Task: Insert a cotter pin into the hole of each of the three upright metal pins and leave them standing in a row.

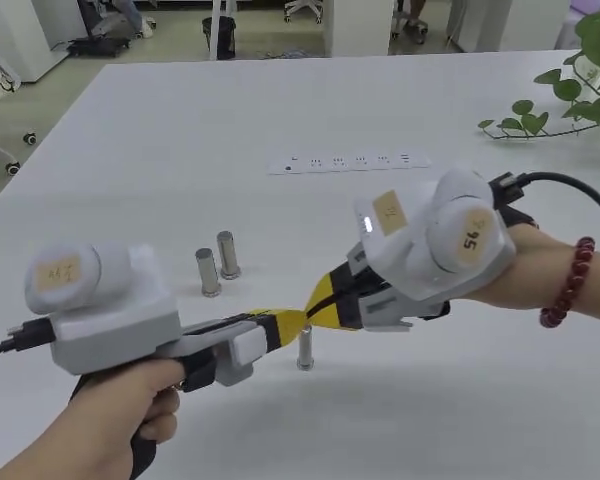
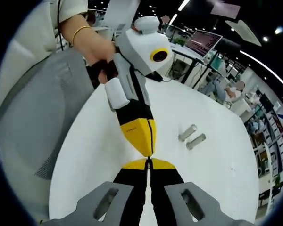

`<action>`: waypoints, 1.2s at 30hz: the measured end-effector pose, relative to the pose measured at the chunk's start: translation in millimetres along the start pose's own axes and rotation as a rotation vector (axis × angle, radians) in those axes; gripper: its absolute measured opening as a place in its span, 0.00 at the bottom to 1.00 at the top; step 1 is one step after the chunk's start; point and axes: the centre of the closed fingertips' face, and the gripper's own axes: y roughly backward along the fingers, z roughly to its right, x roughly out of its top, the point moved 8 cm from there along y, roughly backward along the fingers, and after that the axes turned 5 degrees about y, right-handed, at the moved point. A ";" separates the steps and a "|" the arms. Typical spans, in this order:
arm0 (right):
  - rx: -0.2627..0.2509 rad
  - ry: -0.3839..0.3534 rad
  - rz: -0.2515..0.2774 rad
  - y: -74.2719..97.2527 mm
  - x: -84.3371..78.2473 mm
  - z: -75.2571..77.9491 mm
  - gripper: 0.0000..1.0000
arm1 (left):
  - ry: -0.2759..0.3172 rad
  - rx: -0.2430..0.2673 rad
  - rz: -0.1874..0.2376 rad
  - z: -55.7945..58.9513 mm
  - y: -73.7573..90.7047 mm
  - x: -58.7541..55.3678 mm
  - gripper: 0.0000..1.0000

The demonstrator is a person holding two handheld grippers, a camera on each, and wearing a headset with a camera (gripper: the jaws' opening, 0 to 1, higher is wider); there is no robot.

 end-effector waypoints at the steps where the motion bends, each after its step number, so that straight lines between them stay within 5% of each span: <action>1: -0.003 0.001 0.000 -0.1 0.2 0.0 0.02 | -0.003 0.000 0.003 0.0 0.3 0.0 0.01; 18: -0.020 0.001 0.016 -1.0 3.9 -1.5 0.03 | -0.010 -0.016 0.013 -2.0 5.0 0.8 0.00; 30: -0.015 -0.127 0.050 1.4 -4.5 -1.3 0.09 | -0.055 -0.009 0.017 -4.8 5.1 0.8 0.00; 36: 0.036 -0.259 0.076 5.4 -8.4 -3.3 0.12 | -0.118 -0.008 -0.002 -5.8 7.7 -1.7 0.00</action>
